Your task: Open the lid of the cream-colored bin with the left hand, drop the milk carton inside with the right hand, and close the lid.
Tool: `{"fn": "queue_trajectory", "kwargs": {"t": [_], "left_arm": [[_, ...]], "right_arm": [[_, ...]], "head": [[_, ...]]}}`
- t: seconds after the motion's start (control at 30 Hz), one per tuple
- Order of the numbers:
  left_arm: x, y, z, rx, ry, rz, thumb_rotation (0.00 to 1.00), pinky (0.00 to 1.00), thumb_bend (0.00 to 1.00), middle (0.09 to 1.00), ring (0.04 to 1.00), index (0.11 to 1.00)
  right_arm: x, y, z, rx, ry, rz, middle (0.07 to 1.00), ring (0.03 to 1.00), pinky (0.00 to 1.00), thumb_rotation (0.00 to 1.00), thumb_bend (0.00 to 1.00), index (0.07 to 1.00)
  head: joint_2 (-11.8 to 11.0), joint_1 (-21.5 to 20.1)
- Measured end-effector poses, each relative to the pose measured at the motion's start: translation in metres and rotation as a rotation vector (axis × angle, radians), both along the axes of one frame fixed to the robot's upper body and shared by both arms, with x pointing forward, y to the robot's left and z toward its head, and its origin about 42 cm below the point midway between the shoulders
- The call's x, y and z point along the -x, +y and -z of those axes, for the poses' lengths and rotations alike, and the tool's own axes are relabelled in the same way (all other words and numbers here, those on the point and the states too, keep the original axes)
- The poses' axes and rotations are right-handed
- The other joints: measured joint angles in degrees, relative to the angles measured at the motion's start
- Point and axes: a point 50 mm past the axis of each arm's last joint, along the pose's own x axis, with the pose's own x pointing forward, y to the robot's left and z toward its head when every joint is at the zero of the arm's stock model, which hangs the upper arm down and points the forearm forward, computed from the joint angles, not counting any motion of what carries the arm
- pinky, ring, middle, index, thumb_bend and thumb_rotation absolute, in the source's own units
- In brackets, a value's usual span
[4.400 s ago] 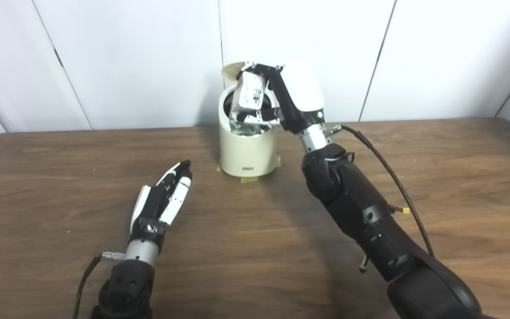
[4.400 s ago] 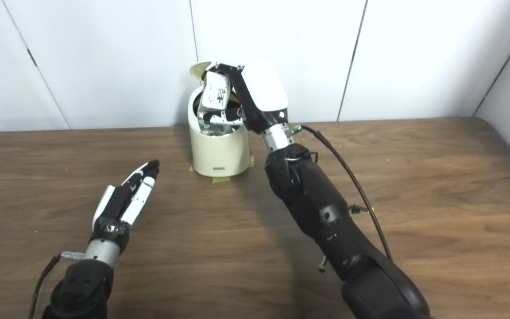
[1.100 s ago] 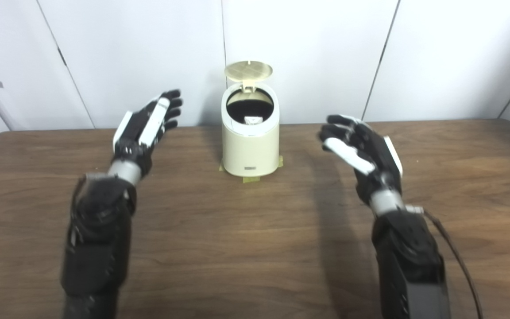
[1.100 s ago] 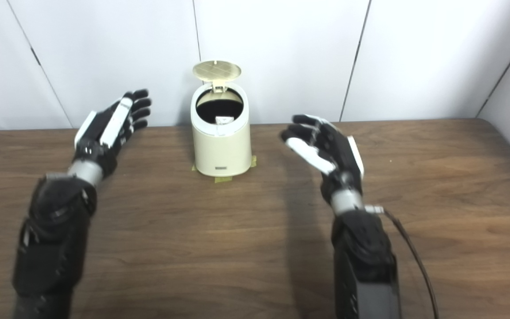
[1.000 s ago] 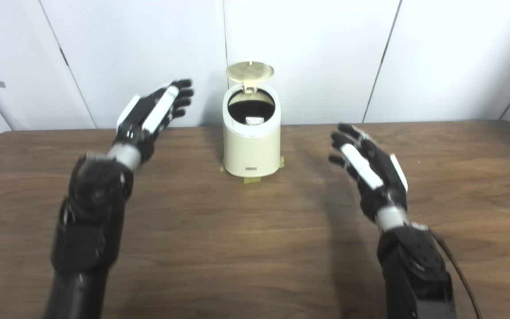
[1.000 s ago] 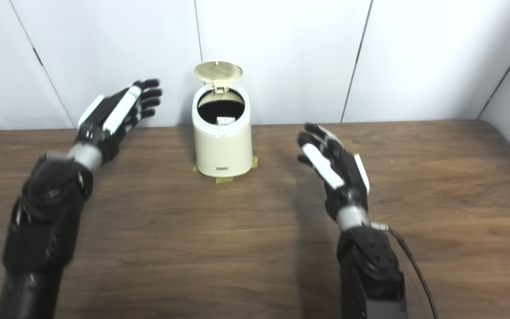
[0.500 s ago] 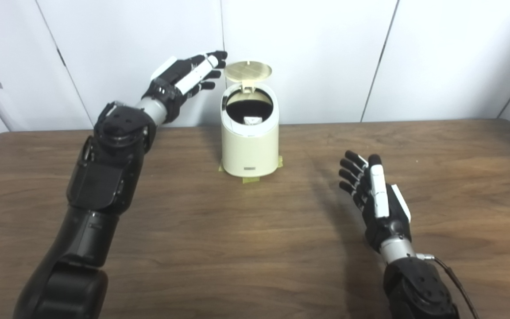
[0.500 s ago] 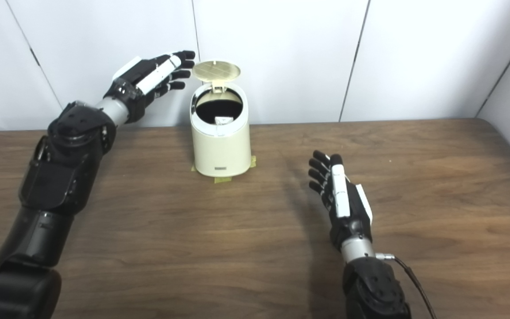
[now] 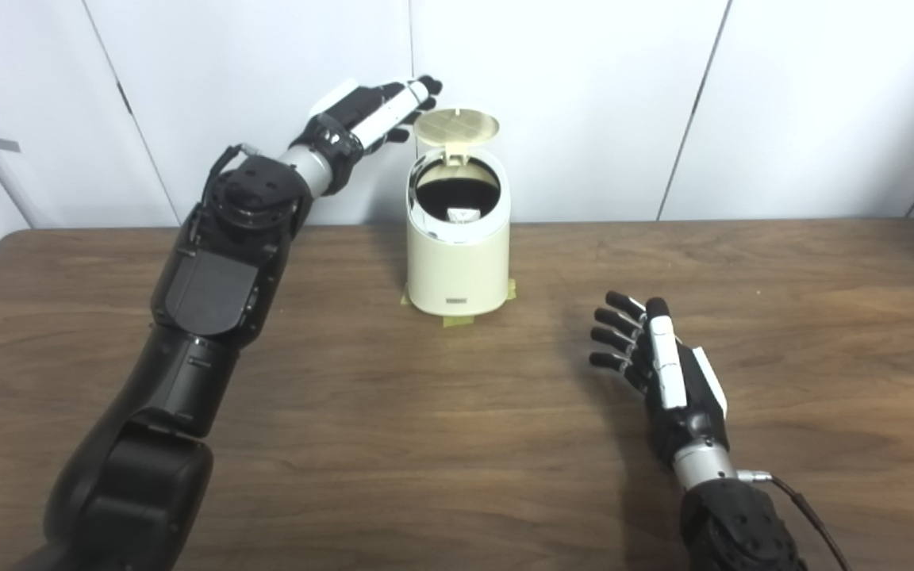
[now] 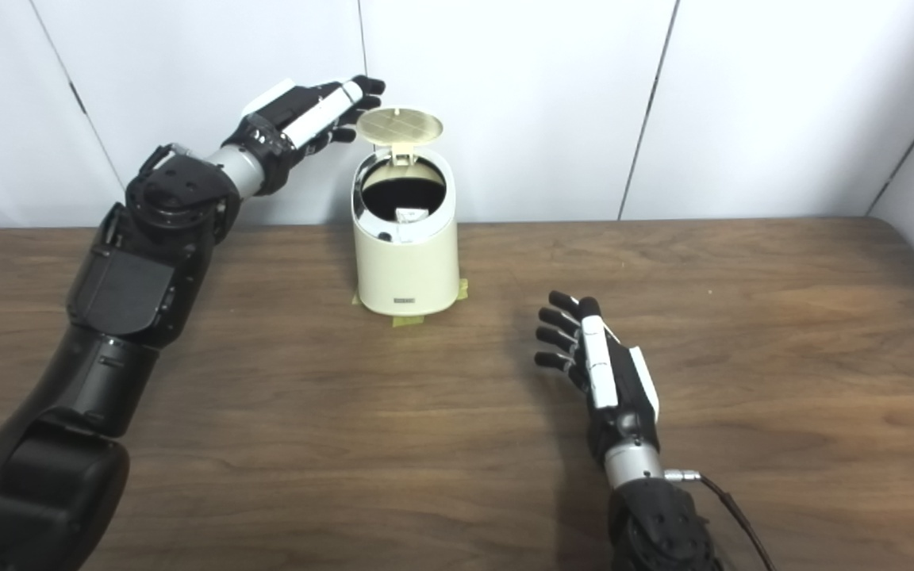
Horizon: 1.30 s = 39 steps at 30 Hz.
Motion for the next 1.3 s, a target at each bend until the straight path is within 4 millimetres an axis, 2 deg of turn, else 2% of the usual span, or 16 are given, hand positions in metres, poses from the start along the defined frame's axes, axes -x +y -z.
{"fn": "queue_trajectory", "kwargs": {"t": [0.17, 0.43, 0.6, 0.7, 0.93, 1.1, 1.27, 1.3], "left_arm": [[0.002, 0.005, -0.004, -0.127, -0.060, 0.041, 1.00, 0.98, 0.40, 0.899, 0.947, 0.905], [0.008, -0.002, -0.008, -0.292, -0.153, 0.054, 1.00, 1.00, 0.59, 0.887, 0.973, 0.854], [0.019, -0.012, -0.018, -0.397, -0.272, 0.059, 1.00, 0.89, 0.60, 0.860, 0.887, 0.807], [0.026, -0.019, -0.023, -0.465, -0.332, 0.056, 1.00, 0.83, 0.57, 0.853, 0.859, 0.794], [0.033, -0.022, -0.019, -0.639, -0.415, 0.077, 1.00, 0.98, 0.54, 0.880, 0.912, 0.808], [0.037, -0.016, -0.010, -0.781, -0.463, 0.115, 1.00, 0.97, 0.54, 0.843, 0.885, 0.813], [0.040, -0.021, -0.001, -0.885, -0.493, 0.149, 1.00, 0.95, 0.55, 0.831, 0.879, 0.805], [0.040, -0.022, 0.001, -0.901, -0.491, 0.158, 1.00, 0.95, 0.55, 0.831, 0.879, 0.804]], "right_arm": [[0.000, 0.003, 0.000, 0.037, -0.009, 0.012, 0.755, 0.753, 0.68, 1.00, 0.45, 0.804], [0.000, 0.012, 0.000, 0.137, -0.014, 0.020, 0.736, 0.787, 0.74, 1.00, 0.44, 0.796], [0.000, 0.016, 0.002, 0.178, -0.028, 0.034, 0.700, 0.746, 0.70, 0.99, 0.43, 0.766], [0.001, 0.020, 0.004, 0.216, -0.042, 0.045, 0.693, 0.735, 0.69, 0.98, 0.43, 0.754], [0.002, 0.022, 0.005, 0.251, -0.051, 0.060, 0.691, 0.748, 0.74, 0.99, 0.45, 0.756], [0.001, 0.023, 0.007, 0.265, -0.056, 0.064, 0.693, 0.746, 0.82, 0.99, 0.43, 0.755], [0.000, 0.024, 0.008, 0.274, -0.062, 0.067, 0.695, 0.768, 0.84, 1.00, 0.44, 0.746], [0.000, 0.024, 0.008, 0.277, -0.064, 0.069, 0.695, 0.762, 0.81, 0.99, 0.44, 0.747]], "head": [[0.00, -0.35], [0.09, -0.62], [0.09, -0.53], [0.26, -0.70], [0.44, -0.88], [0.62, -0.97], [0.62, -1.23], [0.62, -1.32]]}}
